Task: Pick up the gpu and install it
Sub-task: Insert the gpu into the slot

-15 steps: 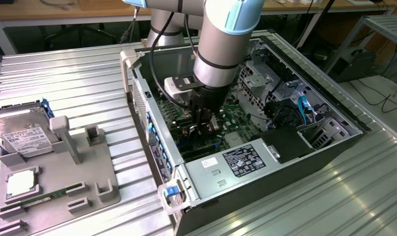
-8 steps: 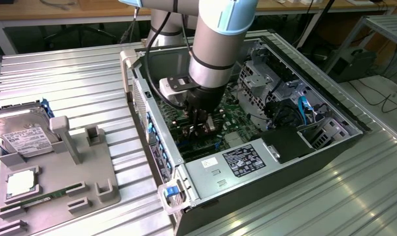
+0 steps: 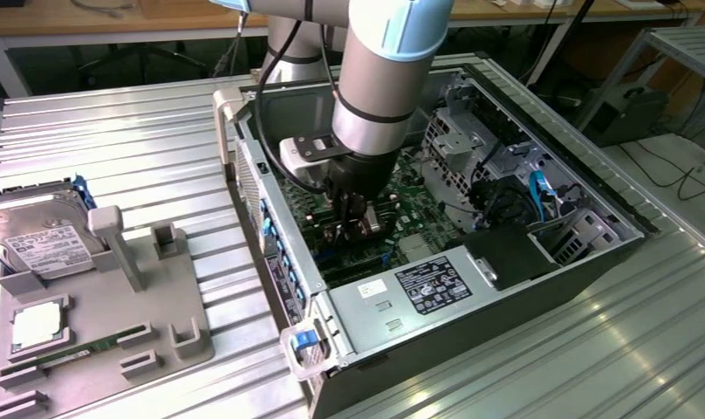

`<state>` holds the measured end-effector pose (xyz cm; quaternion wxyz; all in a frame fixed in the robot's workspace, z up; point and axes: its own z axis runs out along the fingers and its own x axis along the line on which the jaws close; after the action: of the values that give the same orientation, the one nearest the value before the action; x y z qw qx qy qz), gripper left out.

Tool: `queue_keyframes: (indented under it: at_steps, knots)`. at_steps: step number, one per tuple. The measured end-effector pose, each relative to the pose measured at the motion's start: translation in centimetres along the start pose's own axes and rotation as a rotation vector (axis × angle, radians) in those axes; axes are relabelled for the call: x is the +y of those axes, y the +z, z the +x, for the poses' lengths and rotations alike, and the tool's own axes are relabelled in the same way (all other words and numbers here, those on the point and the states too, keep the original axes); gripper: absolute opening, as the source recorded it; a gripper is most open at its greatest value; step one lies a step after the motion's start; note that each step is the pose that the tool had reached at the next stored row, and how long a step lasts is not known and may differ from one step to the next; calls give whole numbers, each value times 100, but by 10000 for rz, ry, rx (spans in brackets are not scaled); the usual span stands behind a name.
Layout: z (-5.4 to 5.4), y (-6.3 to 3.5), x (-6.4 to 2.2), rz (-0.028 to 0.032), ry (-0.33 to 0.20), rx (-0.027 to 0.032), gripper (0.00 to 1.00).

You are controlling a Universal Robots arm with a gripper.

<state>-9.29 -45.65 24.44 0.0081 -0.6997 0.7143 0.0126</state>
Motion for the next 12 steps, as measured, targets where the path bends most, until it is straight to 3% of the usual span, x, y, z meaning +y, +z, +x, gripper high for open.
queue_keyframes:
  at_steps: [8, 12]
  knots:
    - [-1, 2, 4, -2, 1, 2, 30]
    - [1, 55, 9, -2, -4, 1, 30]
